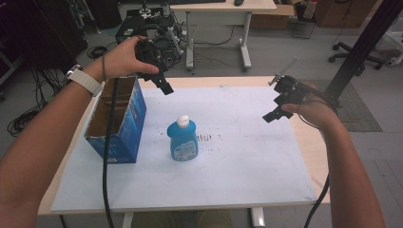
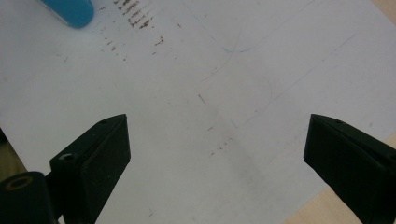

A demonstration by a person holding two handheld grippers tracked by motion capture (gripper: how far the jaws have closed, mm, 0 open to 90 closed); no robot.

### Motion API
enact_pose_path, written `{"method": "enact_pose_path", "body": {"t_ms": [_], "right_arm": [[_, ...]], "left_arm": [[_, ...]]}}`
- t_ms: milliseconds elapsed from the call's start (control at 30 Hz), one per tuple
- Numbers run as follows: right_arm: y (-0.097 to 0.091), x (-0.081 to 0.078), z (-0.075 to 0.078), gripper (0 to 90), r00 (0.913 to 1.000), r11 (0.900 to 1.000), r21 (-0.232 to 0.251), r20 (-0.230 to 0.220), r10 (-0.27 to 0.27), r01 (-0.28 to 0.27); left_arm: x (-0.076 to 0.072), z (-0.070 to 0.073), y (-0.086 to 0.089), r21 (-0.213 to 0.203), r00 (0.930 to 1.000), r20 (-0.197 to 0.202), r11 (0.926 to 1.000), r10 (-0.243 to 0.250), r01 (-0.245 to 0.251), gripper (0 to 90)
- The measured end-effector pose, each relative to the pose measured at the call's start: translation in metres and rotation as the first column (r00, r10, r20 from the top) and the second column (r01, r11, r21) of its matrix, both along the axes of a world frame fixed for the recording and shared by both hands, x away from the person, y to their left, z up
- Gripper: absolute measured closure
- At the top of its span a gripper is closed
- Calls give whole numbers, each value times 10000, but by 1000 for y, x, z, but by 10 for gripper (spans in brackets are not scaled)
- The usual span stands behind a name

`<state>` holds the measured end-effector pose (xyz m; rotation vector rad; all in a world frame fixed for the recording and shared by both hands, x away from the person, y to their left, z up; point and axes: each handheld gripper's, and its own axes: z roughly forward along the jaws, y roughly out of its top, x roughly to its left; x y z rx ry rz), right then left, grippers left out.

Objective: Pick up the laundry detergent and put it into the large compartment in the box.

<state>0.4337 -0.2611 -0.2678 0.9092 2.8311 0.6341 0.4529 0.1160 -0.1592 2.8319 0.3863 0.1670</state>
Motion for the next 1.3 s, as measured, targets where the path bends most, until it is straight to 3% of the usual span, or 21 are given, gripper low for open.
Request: {"method": "enact_pose_path", "body": {"t_ms": [167,333,600,1067,1300], "right_arm": [[1,-1,0,73,10000,10000,41,36,11,-11],[1,0,-2,73,10000,10000,17,-1,31,-31],[0,0,-3,76,10000,10000,3,-16,20,-20],[1,-1,-3,76,10000,10000,20,9,22,-22],[1,-2,-3,76,10000,10000,26,10,6,-6]], "left_arm": [[0,2,1,-135,9999,-8,9999,100,-100,89],[-1,6,1,-291,9995,-276,9994,151,-160,68],[-4,11,4,-551,9996,-184,9983,203,-212,42],[-21,20,-2,-527,9997,-135,9983,227,-233,50],[-28,20,-6,-471,9994,-321,9987,158,-173,64]]}}
